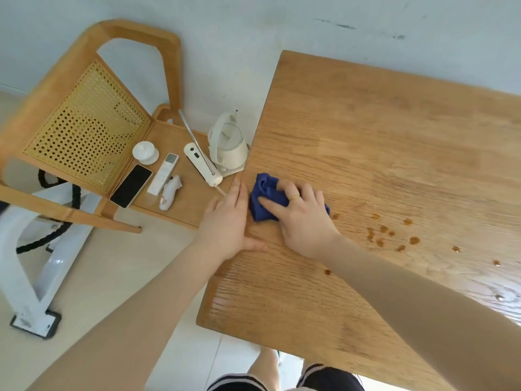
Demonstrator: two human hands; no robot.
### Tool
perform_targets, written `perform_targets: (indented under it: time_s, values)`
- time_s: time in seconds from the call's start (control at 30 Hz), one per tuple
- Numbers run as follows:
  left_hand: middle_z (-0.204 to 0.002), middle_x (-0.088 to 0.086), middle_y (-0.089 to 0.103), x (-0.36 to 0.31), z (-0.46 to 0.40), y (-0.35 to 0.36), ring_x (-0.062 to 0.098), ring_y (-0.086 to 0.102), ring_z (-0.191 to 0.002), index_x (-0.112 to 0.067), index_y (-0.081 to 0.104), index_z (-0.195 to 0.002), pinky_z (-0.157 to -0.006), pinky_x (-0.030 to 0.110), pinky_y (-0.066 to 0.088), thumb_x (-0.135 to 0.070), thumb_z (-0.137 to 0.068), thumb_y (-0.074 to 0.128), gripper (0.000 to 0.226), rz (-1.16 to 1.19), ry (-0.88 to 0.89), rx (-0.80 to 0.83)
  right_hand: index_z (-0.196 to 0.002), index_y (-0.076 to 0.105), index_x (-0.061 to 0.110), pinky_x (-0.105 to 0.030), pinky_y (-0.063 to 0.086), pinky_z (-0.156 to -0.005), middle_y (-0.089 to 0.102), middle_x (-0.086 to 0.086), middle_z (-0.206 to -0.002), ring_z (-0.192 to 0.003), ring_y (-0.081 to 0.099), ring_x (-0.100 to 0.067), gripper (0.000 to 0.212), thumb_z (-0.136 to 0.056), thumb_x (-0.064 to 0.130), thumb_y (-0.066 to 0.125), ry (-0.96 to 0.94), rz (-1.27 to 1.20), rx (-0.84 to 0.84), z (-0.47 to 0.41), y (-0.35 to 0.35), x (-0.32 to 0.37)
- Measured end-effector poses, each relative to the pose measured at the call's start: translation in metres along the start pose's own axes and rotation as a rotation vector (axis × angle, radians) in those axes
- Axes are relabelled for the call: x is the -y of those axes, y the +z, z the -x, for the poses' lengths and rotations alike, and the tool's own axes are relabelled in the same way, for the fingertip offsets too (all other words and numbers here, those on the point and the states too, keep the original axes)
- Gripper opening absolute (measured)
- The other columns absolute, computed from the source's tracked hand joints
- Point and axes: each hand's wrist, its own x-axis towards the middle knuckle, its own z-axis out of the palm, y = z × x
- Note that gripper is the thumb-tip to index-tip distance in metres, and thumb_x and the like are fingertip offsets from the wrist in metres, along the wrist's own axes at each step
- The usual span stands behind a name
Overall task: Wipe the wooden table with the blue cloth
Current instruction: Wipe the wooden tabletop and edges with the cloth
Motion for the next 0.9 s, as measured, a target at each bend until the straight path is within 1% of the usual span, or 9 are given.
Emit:
perform_targets:
  time_s: [0.1, 0.2, 0.27, 0.37, 0.5, 0.6, 0.73, 0.8, 0.9]
  values:
    - [-0.157, 0.010, -0.010, -0.004, -0.005, -0.003, 0.023, 0.007, -0.145, -0.007, -0.007, -0.148, -0.116, 0.035, 0.008, -0.066, -0.062, 0.068, 0.129, -0.058, -0.024, 0.013, -0.124, 0.056, 0.032, -0.045, 0.043, -0.078, 0.053, -0.015, -0.125, -0.100, 0.052, -0.040, 0.046, -0.081, 0.028, 0.038, -0.065, 0.081, 0.014, 0.003, -0.002, -0.014]
    - [-0.157, 0.010, -0.014, -0.003, -0.005, -0.001, 0.022, -0.003, -0.145, -0.008, -0.009, -0.148, -0.117, 0.038, 0.002, -0.070, -0.063, 0.063, 0.128, -0.102, -0.017, 0.007, -0.136, 0.038, 0.038, -0.046, 0.030, -0.093, 0.032, -0.011, -0.142, -0.118, 0.034, -0.037, 0.050, -0.090, 0.018, 0.041, 0.272, 0.075, -0.054, -0.027, -0.002, -0.029]
    - [-0.157, 0.005, -0.015, -0.002, -0.001, 0.002, 0.019, -0.010, -0.145, -0.013, -0.008, -0.149, -0.116, 0.039, -0.003, -0.068, -0.066, 0.061, 0.121, -0.121, 0.036, -0.026, -0.137, 0.036, 0.039, -0.044, 0.025, -0.097, 0.026, -0.008, -0.145, -0.122, 0.027, -0.035, 0.051, -0.092, 0.015, 0.039, 0.415, 0.032, -0.066, -0.043, -0.005, -0.035]
    - [-0.158, 0.002, -0.013, -0.004, 0.003, 0.002, 0.016, -0.011, -0.145, -0.016, -0.006, -0.149, -0.116, 0.037, -0.004, -0.065, -0.073, 0.058, 0.111, -0.136, 0.103, -0.012, -0.135, 0.041, 0.038, -0.047, 0.023, -0.099, 0.027, -0.008, -0.145, -0.123, 0.027, -0.035, 0.051, -0.089, 0.014, 0.040, 0.368, 0.000, -0.048, -0.030, -0.006, -0.027]
    - [-0.158, 0.006, -0.012, -0.009, 0.000, -0.004, 0.020, -0.005, -0.146, -0.013, -0.003, -0.150, -0.118, 0.036, 0.000, -0.061, -0.074, 0.062, 0.110, -0.139, 0.096, 0.024, -0.121, 0.059, 0.031, -0.051, 0.038, -0.084, 0.051, -0.012, -0.126, -0.109, 0.045, -0.039, 0.050, -0.079, 0.025, 0.030, 0.113, -0.038, -0.033, 0.028, 0.004, -0.012]
    - [-0.158, 0.009, -0.012, -0.014, 0.000, -0.008, 0.022, -0.003, -0.146, -0.011, -0.002, -0.149, -0.118, 0.035, 0.003, -0.057, -0.075, 0.064, 0.110, -0.130, 0.089, 0.046, -0.118, 0.060, 0.032, -0.049, 0.039, -0.079, 0.053, -0.012, -0.124, -0.107, 0.048, -0.040, 0.047, -0.081, 0.027, 0.032, 0.024, -0.017, -0.021, 0.030, 0.004, -0.029]
    - [-0.158, 0.008, -0.012, -0.019, 0.003, -0.010, 0.021, -0.004, -0.145, -0.012, -0.002, -0.150, -0.117, 0.034, 0.004, -0.062, -0.077, 0.059, 0.107, -0.050, 0.056, 0.068, -0.131, 0.046, 0.040, -0.044, 0.026, -0.094, 0.034, -0.006, -0.141, -0.121, 0.031, -0.036, 0.045, -0.092, 0.018, 0.039, 0.292, -0.003, -0.058, -0.008, -0.006, -0.063]
    - [-0.158, 0.007, -0.009, -0.029, 0.004, -0.010, 0.020, -0.004, -0.146, -0.014, 0.001, -0.150, -0.118, 0.035, 0.004, -0.067, -0.078, 0.053, 0.103, 0.020, 0.046, 0.021, -0.131, 0.046, 0.039, -0.045, 0.024, -0.097, 0.031, -0.006, -0.143, -0.123, 0.029, -0.035, 0.045, -0.092, 0.018, 0.041, 0.397, -0.039, -0.081, -0.013, -0.009, -0.066]
    - [-0.158, 0.007, -0.008, -0.050, 0.003, -0.006, 0.020, -0.005, -0.146, -0.013, 0.000, -0.150, -0.119, 0.035, 0.003, -0.066, -0.076, 0.056, 0.106, 0.021, 0.116, -0.048, -0.123, 0.056, 0.036, -0.049, 0.031, -0.091, 0.043, -0.010, -0.135, -0.117, 0.036, -0.037, 0.045, -0.085, 0.022, 0.034, 0.324, -0.077, -0.111, 0.016, -0.002, -0.049]
